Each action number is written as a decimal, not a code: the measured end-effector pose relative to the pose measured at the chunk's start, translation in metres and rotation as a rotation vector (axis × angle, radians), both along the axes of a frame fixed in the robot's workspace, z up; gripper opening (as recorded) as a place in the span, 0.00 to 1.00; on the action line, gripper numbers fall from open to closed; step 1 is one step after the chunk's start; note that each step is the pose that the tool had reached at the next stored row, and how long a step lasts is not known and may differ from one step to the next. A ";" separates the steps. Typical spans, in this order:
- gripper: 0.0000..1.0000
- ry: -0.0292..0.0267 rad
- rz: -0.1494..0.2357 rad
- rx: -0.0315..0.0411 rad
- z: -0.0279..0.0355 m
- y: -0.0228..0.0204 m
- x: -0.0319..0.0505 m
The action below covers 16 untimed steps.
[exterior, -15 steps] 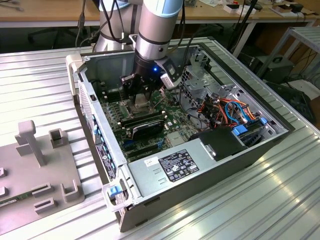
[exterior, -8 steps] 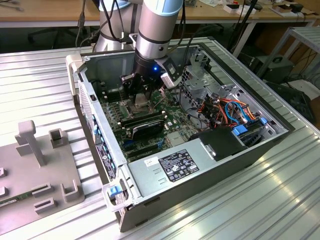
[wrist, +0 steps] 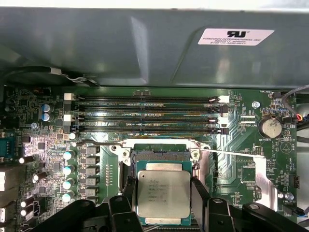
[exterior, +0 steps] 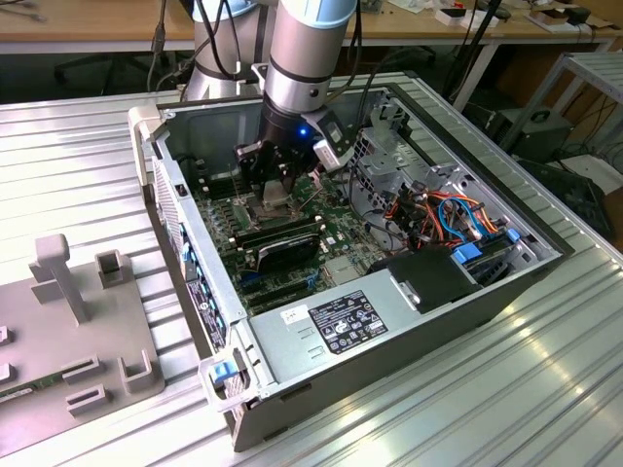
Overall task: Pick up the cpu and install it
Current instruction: 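Place the cpu into insertion slot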
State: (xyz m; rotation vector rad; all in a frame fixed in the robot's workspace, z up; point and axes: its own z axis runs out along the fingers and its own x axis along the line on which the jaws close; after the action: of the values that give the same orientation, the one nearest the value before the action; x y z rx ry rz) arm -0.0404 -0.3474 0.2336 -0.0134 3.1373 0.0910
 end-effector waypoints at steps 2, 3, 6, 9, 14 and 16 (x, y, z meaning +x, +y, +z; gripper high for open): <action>0.55 0.0000 0.000 0.0001 0.0001 0.0000 0.0000; 0.55 0.0000 0.000 0.0000 0.0002 0.0000 0.0000; 0.55 0.0000 0.000 0.0000 0.0003 0.0000 0.0000; 0.55 0.0000 -0.015 0.0000 0.0004 0.0000 0.0000; 0.55 -0.0001 -0.113 0.0001 0.0003 0.0000 0.0000; 0.55 0.0000 -0.143 0.0000 0.0002 0.0000 0.0000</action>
State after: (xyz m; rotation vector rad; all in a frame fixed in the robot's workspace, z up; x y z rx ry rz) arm -0.0404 -0.3474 0.2338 0.2105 3.1262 0.0903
